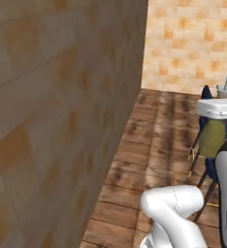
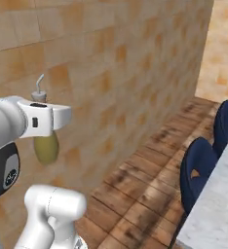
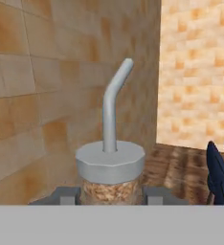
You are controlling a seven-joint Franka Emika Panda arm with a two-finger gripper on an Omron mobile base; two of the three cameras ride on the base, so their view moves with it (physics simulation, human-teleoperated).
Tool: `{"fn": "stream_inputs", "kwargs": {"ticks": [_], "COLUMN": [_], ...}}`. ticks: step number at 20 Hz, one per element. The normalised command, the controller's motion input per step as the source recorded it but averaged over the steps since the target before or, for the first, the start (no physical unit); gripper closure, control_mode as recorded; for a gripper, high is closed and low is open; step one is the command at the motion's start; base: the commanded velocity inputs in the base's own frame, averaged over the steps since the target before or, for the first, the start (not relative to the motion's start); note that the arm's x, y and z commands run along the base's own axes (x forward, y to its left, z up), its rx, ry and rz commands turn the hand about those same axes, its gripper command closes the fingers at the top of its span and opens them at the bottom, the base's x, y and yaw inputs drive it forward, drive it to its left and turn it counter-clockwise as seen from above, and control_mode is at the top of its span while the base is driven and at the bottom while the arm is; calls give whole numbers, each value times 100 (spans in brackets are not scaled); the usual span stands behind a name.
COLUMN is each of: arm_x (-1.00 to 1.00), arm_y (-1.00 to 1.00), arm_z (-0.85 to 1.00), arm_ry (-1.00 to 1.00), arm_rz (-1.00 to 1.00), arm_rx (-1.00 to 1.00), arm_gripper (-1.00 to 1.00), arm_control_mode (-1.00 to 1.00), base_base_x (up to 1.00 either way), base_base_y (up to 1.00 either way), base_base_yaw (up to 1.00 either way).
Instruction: Retrieve the bottle and the shaker from the cabinet and place them next to the mixing bowl on the counter. Then add garlic from the fridge to the mixing bowl.
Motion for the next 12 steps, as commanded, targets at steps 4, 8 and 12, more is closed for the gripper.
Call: {"fn": "stream_inputs", "kwargs": {"ticks": [4, 8, 12], "arm_x": [0, 0, 0], "arm_y": [0, 0, 0], "arm_z": [0, 0, 0], "arm_ry": [0, 0, 0], "arm_rz": [0, 0, 0], "arm_rx": [0, 0, 0], "arm_gripper": [100, 100, 100], "arm_control_mode": [100, 100, 100], "base_base_x": [33, 48, 95], "base_base_y": [56, 100, 82], "base_base_yaw": [-74, -37, -52]}}
